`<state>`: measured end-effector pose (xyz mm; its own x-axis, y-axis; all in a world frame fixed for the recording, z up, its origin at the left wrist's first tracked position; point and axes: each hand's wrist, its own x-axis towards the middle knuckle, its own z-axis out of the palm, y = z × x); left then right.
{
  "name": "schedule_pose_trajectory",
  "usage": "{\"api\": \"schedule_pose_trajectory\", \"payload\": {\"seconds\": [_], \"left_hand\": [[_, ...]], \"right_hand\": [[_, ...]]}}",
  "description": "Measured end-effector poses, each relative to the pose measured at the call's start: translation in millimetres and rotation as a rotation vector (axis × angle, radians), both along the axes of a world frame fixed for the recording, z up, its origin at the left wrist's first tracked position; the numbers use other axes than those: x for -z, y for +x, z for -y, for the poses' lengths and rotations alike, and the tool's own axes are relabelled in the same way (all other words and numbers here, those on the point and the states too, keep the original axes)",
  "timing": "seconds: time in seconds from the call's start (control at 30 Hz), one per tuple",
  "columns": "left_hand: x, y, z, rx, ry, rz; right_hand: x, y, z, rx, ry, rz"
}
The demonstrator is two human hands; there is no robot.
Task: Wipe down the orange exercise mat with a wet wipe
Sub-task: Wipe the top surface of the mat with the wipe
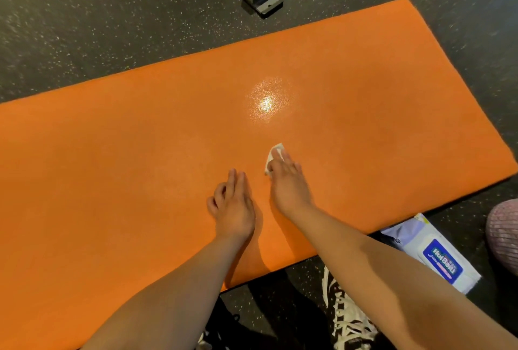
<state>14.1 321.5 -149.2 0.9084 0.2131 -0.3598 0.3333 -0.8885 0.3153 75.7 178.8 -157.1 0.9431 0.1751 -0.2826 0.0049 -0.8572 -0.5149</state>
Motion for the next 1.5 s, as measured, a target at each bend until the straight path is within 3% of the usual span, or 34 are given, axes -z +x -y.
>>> {"api": "schedule_pose_trajectory", "payload": {"seconds": [0.1,0.3,0.53,0.73,0.8,0.93,1.0,1.17,1.27,1.37,1.5], "left_hand": [[2,0,-1,0.0,0.003,-0.016],[0,-1,-2,0.021,-0.068,-0.023],[-9,4,-4,0.03,-0.052,-0.073],[-13,21,-11,-0.034,-0.064,-0.011],[-11,25,-14,-0.006,-0.027,0.007],[-6,41,-17,-0.023,-0.002,-0.028],[-7,56,-19,-0.063,-0.026,-0.012],[3,82,-23,-0.066,-0.015,0.024],[12,80,-23,-0.045,0.013,0.025],[14,77,-20,-0.043,0.025,0.035],[15,77,-22,-0.026,-0.01,0.023]], "right_hand": [[1,3,-5,0.158,-0.003,0.01],[5,-11,-27,-0.33,0.003,-0.065],[-13,3,4,0.092,-0.105,-0.009],[-18,-8,-31,-0.333,-0.001,-0.062],[-14,2,-17,-0.298,-0.061,-0.036],[-9,21,-5,0.053,-0.144,-0.037],[-8,23,-20,0.002,-0.136,-0.042],[-3,40,-29,-0.393,-0.093,-0.007],[-2,65,-8,-0.233,-0.24,0.033],[-6,72,-13,-0.005,-0.232,0.012],[-8,57,-58,-0.236,-0.062,-0.028]]}}
